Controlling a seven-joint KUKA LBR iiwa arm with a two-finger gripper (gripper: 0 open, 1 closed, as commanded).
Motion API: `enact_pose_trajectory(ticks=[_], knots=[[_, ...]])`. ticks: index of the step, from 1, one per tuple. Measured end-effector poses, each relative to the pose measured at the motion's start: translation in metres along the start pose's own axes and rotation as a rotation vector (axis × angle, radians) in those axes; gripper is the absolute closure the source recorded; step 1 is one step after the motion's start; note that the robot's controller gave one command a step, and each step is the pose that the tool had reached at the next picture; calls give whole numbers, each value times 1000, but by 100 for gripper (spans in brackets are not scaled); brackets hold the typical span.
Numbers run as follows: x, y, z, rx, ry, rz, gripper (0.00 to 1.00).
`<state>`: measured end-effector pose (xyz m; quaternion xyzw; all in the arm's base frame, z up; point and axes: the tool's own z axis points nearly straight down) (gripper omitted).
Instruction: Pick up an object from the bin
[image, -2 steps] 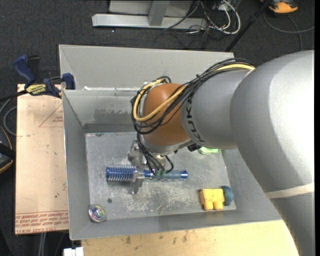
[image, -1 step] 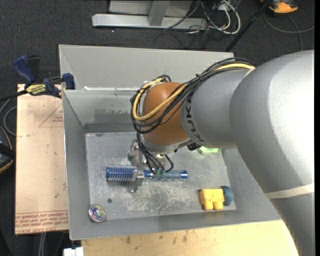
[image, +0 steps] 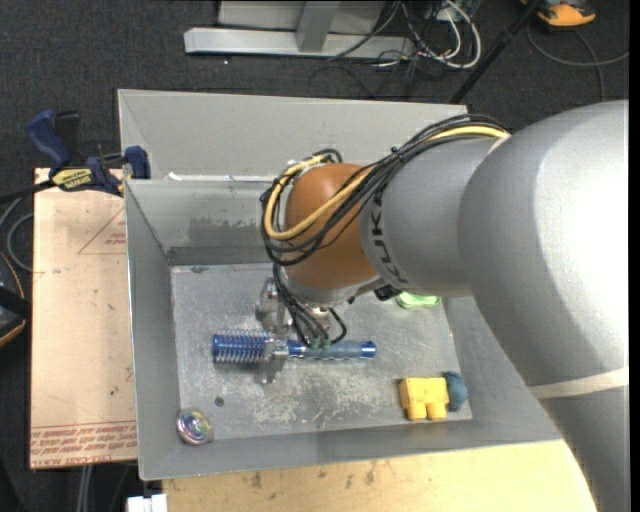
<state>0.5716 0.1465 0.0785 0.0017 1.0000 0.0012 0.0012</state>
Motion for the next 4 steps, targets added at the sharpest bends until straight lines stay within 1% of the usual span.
enact_pose_trajectory(ticks=[1, 2, 3, 4], knots=[[-1, 0, -1, 0, 1, 2, 0], [-3, 1, -3, -2, -5, 2, 100], [-3, 1, -13, 0, 1, 3, 100], [-3, 2, -39, 0, 0, 4, 100]])
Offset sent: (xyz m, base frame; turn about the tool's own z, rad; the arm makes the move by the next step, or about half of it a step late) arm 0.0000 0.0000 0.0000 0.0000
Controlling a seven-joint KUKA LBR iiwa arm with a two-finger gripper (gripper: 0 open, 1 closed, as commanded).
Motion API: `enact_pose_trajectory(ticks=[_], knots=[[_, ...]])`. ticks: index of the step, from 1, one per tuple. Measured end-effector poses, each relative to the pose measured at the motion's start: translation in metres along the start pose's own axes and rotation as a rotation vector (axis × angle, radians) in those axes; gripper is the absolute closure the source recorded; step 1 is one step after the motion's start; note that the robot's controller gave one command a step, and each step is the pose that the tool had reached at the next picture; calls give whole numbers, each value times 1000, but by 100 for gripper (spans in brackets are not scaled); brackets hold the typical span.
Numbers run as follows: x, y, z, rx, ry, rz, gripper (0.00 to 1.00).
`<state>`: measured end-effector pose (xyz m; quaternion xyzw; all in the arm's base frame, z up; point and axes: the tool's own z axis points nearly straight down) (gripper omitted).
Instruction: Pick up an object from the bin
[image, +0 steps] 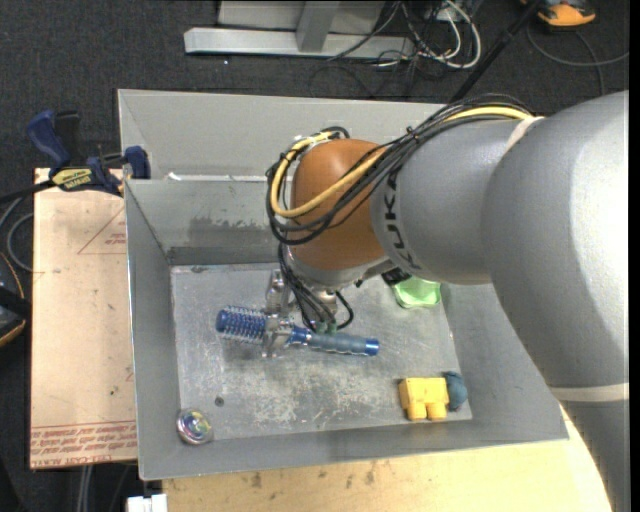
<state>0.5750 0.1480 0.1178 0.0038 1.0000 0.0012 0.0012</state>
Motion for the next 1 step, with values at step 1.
enact_pose_trajectory(ticks=[1], knots=[[-1, 0, -39, 0, -2, 1, 100]])
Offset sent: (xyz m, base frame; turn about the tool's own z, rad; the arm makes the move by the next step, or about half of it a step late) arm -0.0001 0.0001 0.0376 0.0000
